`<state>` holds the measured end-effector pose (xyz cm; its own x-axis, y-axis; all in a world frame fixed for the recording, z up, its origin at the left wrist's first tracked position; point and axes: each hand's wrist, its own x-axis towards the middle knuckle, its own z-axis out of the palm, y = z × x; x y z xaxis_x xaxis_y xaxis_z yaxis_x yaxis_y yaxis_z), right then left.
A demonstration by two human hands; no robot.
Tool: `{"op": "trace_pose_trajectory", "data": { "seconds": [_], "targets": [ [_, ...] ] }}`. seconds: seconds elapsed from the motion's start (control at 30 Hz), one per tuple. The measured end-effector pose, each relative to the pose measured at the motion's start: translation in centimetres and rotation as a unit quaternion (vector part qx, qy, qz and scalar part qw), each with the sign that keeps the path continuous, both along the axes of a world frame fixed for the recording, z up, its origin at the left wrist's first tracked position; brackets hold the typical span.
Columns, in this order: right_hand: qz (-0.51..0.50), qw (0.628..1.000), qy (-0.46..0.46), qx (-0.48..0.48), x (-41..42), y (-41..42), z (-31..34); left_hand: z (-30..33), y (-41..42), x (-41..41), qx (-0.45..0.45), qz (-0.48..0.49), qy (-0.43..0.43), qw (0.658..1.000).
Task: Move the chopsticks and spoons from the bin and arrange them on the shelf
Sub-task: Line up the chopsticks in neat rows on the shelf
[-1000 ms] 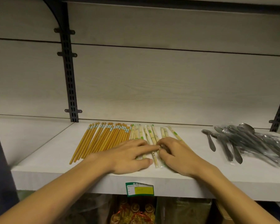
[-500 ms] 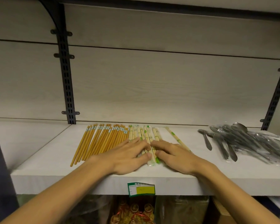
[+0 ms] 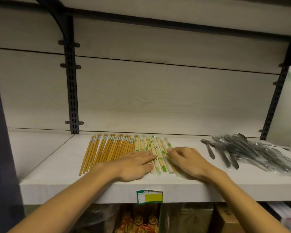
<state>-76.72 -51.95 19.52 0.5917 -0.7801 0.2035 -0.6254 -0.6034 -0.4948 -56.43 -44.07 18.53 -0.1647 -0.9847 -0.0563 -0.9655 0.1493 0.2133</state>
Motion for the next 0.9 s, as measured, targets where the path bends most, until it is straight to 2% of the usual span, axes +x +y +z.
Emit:
{"op": "trace_pose_trajectory", "data": {
  "seconds": [0.1, 0.23, 0.33, 0.43, 0.53, 0.67, 0.77, 0.9],
  "targets": [
    [0.025, 1.000, -0.008, 0.009, -0.3, -0.3, 0.1, 0.5, 0.3, 0.3, 0.003, -0.008, 0.037, 0.999],
    [0.055, 0.993, 0.103, -0.013, 1.0, -1.2, -0.5, 0.6, 1.0, 0.9, -0.033, -0.011, 0.078, 0.996],
    [0.078, 0.989, 0.127, -0.007, 2.3, -1.7, -0.9, 1.3, 2.1, 3.0, -0.051, 0.014, 0.101, 0.993],
    [0.094, 0.979, 0.179, -0.006, 3.4, -2.2, -0.9, 1.5, 3.3, 6.4, -0.088, 0.043, 0.017, 0.995],
    [0.096, 0.971, 0.218, -0.022, 4.8, -2.1, -0.2, 0.6, 3.9, 9.1, -0.046, 0.086, -0.049, 0.994],
    [0.077, 0.964, 0.250, -0.040, 6.9, -1.9, -0.6, -0.2, 4.1, 9.9, 0.013, 0.104, -0.037, 0.994],
    [0.070, 0.962, 0.263, -0.028, 7.4, -1.9, -1.0, 0.1, 4.2, 10.1, 0.002, 0.092, -0.019, 0.996],
    [0.086, 0.962, 0.260, -0.019, 7.1, -1.6, -0.7, 0.1, 4.6, 10.5, -0.024, 0.079, 0.064, 0.995]
  ]
}}
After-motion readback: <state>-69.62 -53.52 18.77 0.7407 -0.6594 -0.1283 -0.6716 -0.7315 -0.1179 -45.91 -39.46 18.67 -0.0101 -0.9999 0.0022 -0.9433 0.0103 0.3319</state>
